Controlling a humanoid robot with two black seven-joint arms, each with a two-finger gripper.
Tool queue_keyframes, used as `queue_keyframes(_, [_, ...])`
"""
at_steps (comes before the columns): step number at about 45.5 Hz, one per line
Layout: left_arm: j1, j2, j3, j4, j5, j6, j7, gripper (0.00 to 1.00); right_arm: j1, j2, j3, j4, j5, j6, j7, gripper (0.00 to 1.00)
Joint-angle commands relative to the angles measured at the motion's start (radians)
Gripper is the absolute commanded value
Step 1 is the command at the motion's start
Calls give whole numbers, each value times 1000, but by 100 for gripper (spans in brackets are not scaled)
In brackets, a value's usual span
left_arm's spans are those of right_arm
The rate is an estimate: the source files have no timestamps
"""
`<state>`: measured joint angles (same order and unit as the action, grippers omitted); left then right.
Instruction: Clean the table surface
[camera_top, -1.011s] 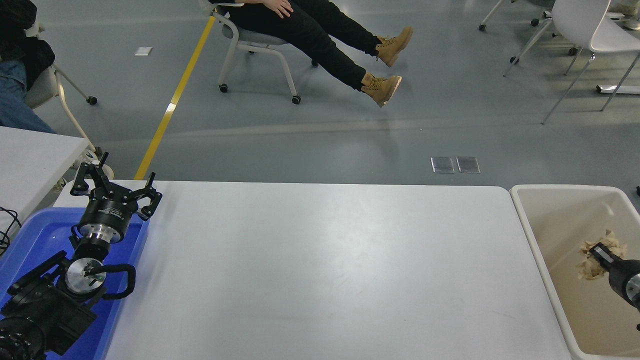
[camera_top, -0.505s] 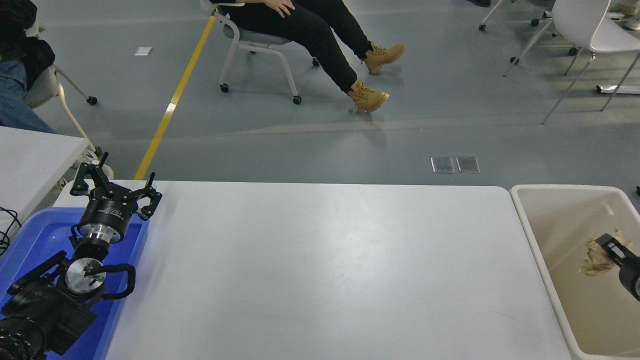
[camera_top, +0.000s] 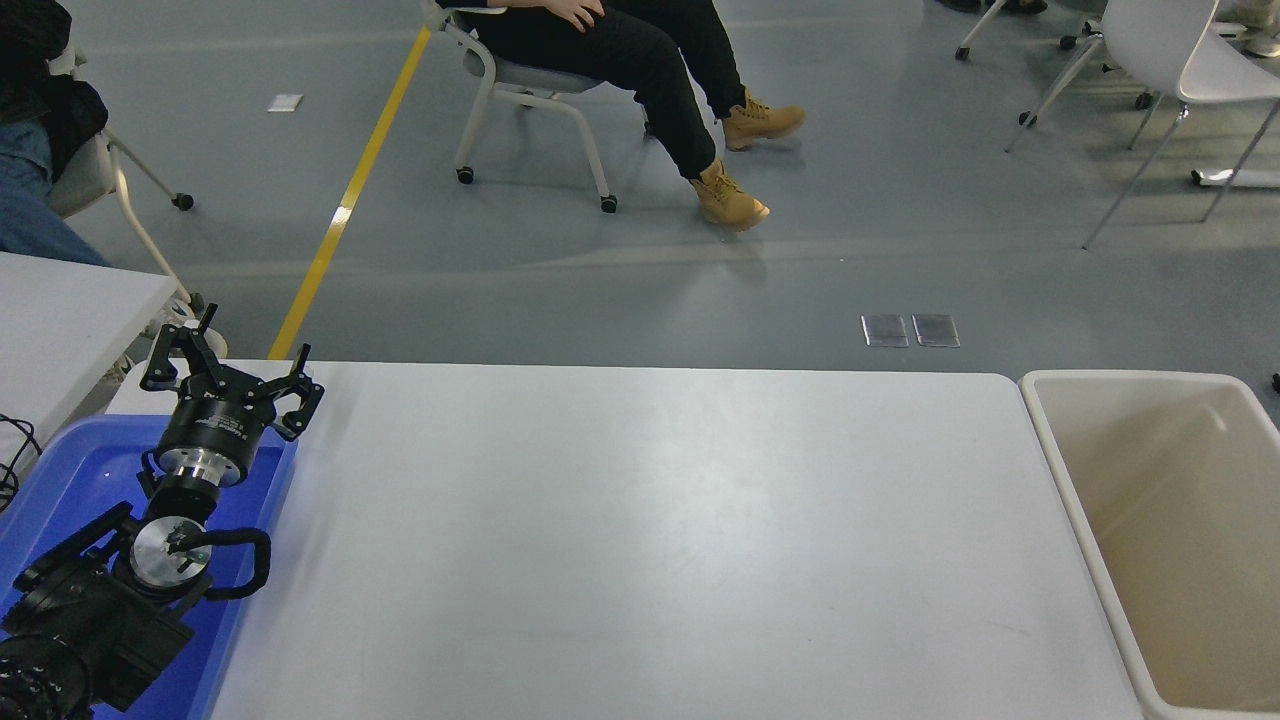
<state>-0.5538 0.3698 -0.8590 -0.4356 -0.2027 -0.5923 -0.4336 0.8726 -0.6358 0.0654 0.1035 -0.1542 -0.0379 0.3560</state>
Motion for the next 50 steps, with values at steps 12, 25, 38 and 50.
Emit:
queue_keyframes(12, [0,0,0,-2,0,0,-1,100,172,-85,634,360,119,-11,-37,98])
queue_keyframes(25, [0,0,0,0,0,0,1,100,85,-113,746,631,249,1,-77,98])
queue_keyframes(38, [0,0,0,0,0,0,-1,100,-63,-73,815,840,246,-4,-65,98])
queue_keyframes(50, [0,0,0,0,0,0,-1,100,-165,8,824,843,228,4,49,98])
